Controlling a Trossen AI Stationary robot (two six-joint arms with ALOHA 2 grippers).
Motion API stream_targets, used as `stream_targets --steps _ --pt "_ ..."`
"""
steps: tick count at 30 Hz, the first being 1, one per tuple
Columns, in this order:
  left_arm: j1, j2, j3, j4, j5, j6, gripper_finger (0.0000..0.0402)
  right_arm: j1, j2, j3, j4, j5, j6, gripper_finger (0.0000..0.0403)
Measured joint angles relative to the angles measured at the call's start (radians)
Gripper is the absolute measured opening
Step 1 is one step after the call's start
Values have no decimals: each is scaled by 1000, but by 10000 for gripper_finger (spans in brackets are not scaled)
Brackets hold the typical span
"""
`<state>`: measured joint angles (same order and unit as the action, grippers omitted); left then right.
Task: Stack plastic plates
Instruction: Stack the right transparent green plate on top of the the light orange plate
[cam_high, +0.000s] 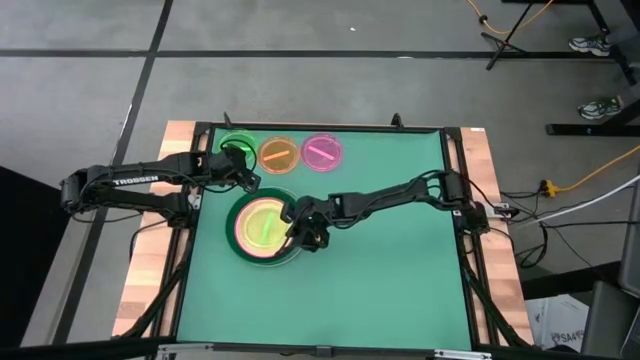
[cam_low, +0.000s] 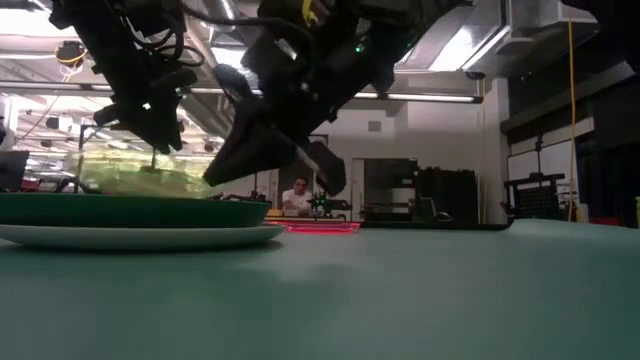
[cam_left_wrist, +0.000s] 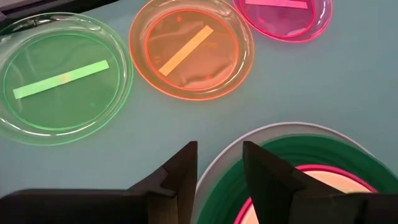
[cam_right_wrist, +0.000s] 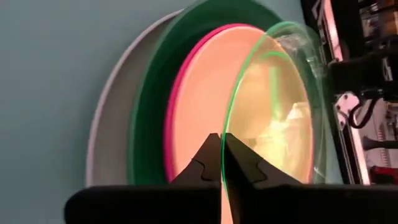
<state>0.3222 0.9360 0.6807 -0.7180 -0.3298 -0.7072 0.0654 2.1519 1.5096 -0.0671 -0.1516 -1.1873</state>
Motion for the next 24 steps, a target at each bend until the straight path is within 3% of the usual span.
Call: stream_targets --steps 24 --pt "0 0 0 20 2 0 121 0 44 -1 68 11 0 5"
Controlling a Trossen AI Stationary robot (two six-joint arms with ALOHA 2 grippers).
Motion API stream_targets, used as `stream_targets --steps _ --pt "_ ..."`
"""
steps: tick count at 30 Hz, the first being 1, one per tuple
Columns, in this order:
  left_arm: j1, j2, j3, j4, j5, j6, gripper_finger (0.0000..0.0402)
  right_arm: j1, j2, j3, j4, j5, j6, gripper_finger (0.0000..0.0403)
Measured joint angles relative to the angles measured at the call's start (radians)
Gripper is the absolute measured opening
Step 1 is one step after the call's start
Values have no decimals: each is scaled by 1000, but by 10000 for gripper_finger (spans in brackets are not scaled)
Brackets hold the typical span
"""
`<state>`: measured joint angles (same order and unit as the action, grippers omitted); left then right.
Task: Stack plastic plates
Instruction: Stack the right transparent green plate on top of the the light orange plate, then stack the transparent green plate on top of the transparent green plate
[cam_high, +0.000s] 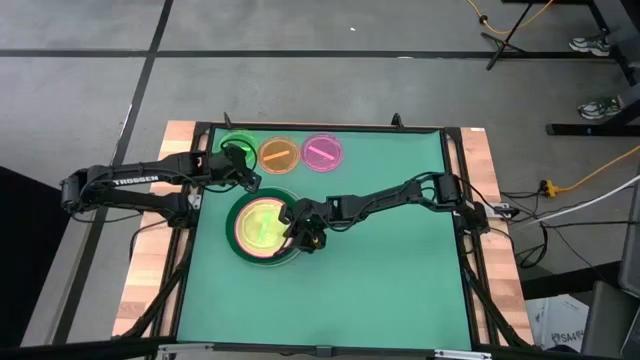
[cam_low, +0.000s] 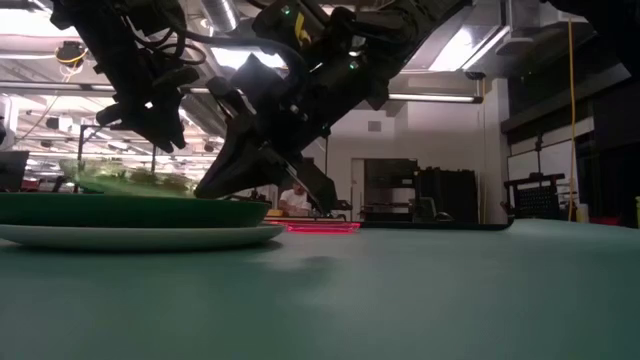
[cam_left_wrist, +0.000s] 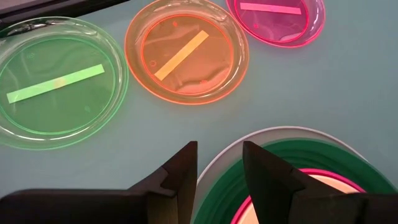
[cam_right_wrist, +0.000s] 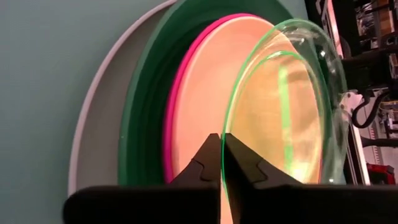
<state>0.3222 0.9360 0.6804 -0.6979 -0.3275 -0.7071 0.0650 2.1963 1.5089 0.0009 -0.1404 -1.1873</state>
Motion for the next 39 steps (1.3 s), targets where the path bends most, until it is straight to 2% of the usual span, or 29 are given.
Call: stream_targets --steps 12,28,39 --pt "0 0 0 0 0 0 121 0 0 0 1 1 0 69" --pt "0 0 0 0 0 3 121 0 -13 0 -61 2 40 72" --pt "0 0 0 0 -4 3 121 1 -115 0 -148 25 84 72"
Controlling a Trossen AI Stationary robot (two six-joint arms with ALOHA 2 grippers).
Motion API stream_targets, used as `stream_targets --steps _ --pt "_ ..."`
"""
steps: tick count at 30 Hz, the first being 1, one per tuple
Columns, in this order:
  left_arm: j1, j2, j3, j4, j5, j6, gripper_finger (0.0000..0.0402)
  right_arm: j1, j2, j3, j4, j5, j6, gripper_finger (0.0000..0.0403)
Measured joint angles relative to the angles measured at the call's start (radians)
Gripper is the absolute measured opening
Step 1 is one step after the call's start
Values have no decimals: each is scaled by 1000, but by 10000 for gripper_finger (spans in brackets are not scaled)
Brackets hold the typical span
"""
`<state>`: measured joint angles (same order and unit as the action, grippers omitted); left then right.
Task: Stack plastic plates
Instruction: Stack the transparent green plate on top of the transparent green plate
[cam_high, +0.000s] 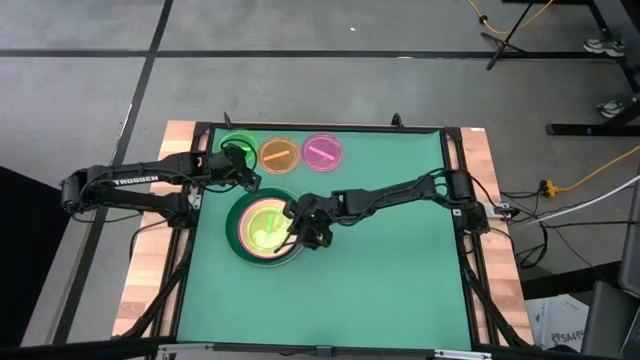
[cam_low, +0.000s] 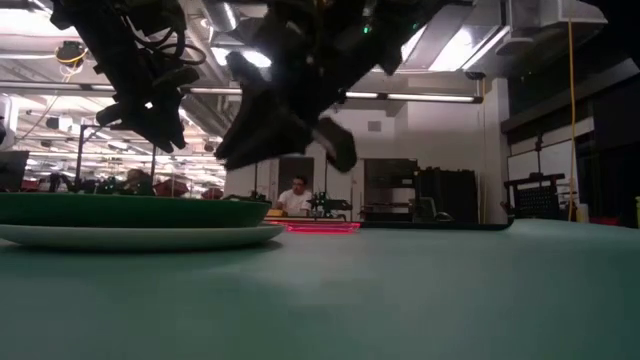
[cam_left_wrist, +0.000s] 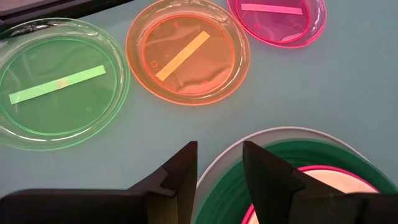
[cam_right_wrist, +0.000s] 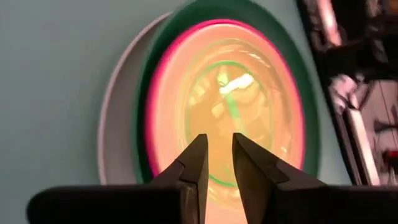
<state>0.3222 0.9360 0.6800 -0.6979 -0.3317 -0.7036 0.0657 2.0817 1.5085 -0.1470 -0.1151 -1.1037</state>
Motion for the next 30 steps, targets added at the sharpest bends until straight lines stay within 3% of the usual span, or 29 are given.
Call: stream_targets --steps 6,17,21,30 --pt "32 0 0 1 -1 47 121 0 -97 0 -116 86 43 72" --pt "195 6 0 5 14 271 121 0 -302 0 -352 89 177 72" --pt "263 39 0 5 72 358 121 12 -398 0 -429 105 229 72" --pt "390 195 0 29 141 536 121 136 -590 0 -663 300 319 72"
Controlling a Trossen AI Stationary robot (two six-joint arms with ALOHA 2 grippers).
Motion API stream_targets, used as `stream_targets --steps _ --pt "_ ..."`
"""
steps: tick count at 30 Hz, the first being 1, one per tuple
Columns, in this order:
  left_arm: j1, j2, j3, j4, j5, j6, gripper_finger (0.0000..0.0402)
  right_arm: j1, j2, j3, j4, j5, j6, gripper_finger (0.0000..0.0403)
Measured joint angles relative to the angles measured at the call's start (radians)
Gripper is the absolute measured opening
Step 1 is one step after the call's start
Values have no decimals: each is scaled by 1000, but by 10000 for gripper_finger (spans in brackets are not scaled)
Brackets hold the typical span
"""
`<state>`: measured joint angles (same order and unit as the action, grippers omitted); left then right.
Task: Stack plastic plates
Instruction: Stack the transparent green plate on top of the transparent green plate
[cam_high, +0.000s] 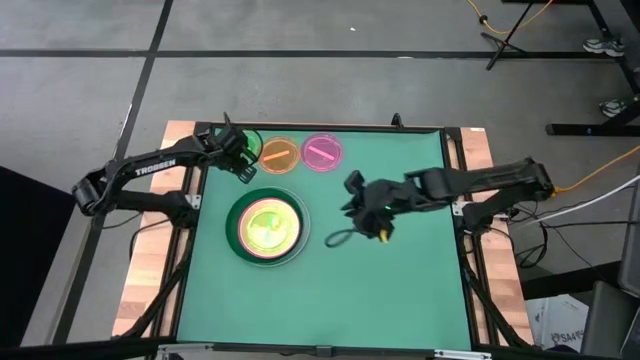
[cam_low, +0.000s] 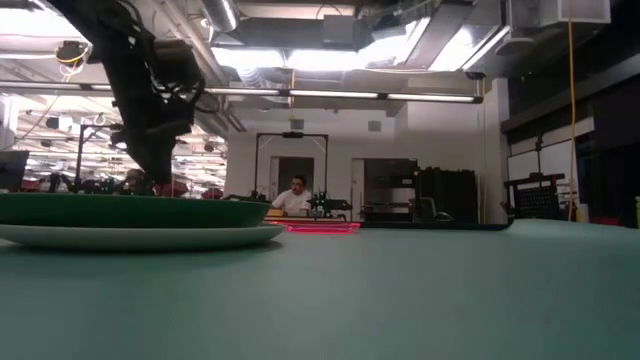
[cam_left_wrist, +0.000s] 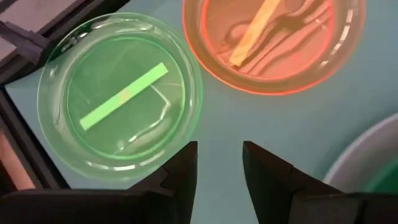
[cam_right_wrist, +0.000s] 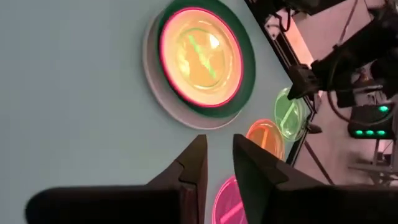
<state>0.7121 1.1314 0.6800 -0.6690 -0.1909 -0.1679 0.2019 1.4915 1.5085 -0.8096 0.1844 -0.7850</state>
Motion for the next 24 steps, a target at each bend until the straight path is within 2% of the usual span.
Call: stream_targets --steps 6,10,15,24 --pt "54 78 0 36 33 62 121 72 -98 -1 -144 72 88 72" --pt "73 112 0 44 33 102 121 101 -167 -46 -158 134 137 72" --pt "87 146 0 57 33 141 121 106 -264 -157 -148 175 194 72" --pt "87 219 0 121 30 180 121 106 -433 -420 13 227 273 72"
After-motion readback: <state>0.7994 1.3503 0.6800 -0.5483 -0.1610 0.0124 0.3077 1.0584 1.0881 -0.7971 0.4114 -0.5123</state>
